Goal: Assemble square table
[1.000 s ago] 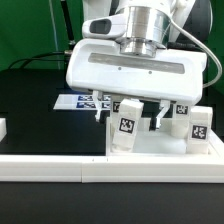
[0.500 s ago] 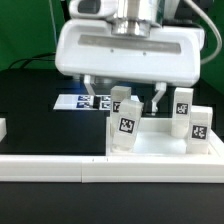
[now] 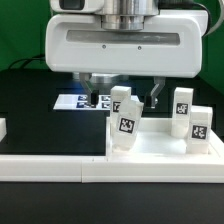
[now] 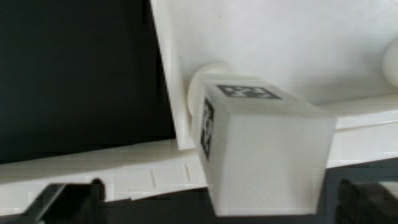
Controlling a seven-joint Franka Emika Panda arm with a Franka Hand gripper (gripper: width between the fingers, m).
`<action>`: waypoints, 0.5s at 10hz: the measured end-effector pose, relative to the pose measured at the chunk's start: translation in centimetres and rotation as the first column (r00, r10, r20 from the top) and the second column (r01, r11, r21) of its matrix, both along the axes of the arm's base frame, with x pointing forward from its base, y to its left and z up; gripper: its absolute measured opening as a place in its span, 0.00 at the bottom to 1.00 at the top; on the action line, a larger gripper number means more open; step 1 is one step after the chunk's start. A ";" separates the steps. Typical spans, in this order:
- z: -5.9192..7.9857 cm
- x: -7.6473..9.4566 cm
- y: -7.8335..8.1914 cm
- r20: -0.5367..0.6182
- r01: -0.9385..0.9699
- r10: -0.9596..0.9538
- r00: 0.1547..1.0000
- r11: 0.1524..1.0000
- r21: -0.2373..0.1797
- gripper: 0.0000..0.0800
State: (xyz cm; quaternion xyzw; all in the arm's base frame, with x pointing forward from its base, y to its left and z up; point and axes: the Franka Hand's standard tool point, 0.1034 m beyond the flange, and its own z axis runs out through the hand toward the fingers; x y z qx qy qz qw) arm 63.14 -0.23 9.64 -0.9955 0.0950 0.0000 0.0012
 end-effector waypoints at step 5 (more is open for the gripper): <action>-1.1 -0.6 -0.3 -0.017 0.007 -0.007 1.000 1.000 -0.006 0.81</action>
Offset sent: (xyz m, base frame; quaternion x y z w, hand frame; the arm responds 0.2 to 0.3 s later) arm 0.0000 0.0000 0.0000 0.0000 0.0000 0.0000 1.0000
